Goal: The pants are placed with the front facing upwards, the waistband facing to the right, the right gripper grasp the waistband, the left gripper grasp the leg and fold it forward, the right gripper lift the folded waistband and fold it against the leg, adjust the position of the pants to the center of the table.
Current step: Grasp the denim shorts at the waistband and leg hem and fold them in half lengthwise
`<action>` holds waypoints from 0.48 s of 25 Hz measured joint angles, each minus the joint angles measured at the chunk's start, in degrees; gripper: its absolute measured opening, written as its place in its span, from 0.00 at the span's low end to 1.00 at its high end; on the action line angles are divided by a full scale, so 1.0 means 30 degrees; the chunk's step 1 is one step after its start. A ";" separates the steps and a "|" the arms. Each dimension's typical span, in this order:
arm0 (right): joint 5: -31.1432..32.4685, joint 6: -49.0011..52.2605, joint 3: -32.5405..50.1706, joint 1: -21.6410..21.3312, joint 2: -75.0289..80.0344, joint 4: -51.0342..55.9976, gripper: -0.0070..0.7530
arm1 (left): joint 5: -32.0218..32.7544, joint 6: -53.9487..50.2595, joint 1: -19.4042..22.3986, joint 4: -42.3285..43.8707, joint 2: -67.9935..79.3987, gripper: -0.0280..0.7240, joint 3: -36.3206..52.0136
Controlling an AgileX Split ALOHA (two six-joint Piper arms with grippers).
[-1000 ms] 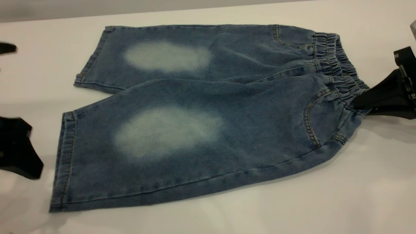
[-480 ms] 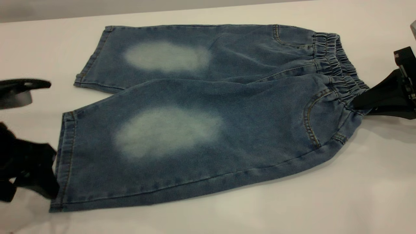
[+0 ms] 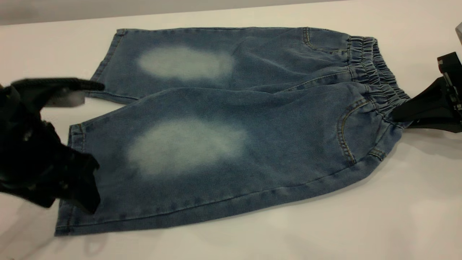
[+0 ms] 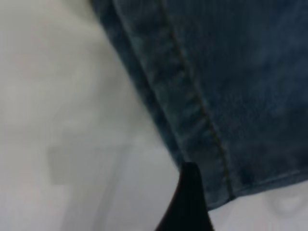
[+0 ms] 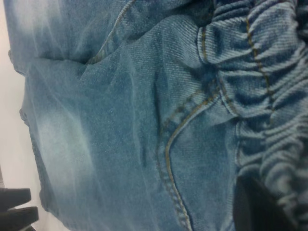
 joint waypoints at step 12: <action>0.0000 0.0007 0.0000 0.0000 0.0000 -0.0049 0.06 | -0.0254 -0.0081 0.0017 0.0000 0.0499 0.77 0.0000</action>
